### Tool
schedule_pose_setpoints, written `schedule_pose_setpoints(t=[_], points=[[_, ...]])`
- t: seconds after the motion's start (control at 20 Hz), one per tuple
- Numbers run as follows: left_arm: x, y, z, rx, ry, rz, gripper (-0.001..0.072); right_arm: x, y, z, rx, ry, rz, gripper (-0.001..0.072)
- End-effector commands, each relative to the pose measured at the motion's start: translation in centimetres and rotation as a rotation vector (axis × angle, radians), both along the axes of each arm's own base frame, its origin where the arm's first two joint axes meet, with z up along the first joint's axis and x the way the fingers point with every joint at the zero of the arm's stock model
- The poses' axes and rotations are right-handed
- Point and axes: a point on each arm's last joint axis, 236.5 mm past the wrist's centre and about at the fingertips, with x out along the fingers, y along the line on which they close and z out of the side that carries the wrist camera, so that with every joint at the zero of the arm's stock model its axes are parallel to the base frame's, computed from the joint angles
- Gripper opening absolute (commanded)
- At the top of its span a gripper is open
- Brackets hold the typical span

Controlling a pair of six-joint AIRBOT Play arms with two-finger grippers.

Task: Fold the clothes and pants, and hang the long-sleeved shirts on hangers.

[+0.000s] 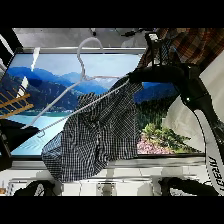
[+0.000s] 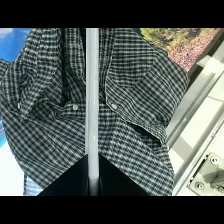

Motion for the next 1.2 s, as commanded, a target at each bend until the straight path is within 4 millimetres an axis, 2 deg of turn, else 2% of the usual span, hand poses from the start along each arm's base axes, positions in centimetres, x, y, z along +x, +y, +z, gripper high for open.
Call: schedule_pose_setpoints(t=[0.0,0.2,0.35,0.5,0.6,0.75,0.85,1.0,1.15], points=[[0.5,0.4,-0.8,0.001,0.036,0.015,0.0036,-0.4,0.6,1.1,0.060,0.002,-0.009,0.0036],[1.7,0.8,-4.8,-0.047,0.205,0.022,0.0036,-1.8,0.5,3.4,0.054,-0.030,0.016,0.0035],[3.2,0.9,-7.5,-0.097,0.309,0.034,0.0036,-4.0,1.6,4.8,0.057,-0.021,0.087,0.0035],[5.5,0.6,-7.8,-0.140,0.266,0.006,0.0036,-6.8,4.6,4.9,0.038,-0.003,0.202,0.0035],[6.6,0.3,-8.4,-0.145,0.268,-0.013,0.0036,-8.9,7.4,5.2,0.025,-0.012,0.289,0.0035],[6.7,-1.6,-9.6,-0.139,0.295,-0.144,0.0036,-12.2,11.1,6.7,0.019,-0.058,0.408,0.0035],[7.8,-3.3,-9.9,-0.148,0.260,-0.205,0.0036,-14.1,12.8,8.4,0.033,-0.092,0.461,0.0035],[11.1,-5.5,-9.3,-0.174,0.106,-0.219,0.0036,-16.5,14.0,9.6,0.038,-0.104,0.516,0.0035],[13.6,-6.6,-7.5,-0.230,-0.025,-0.203,0.0037,-17.2,13.5,8.6,0.006,-0.060,0.524,0.0036]])
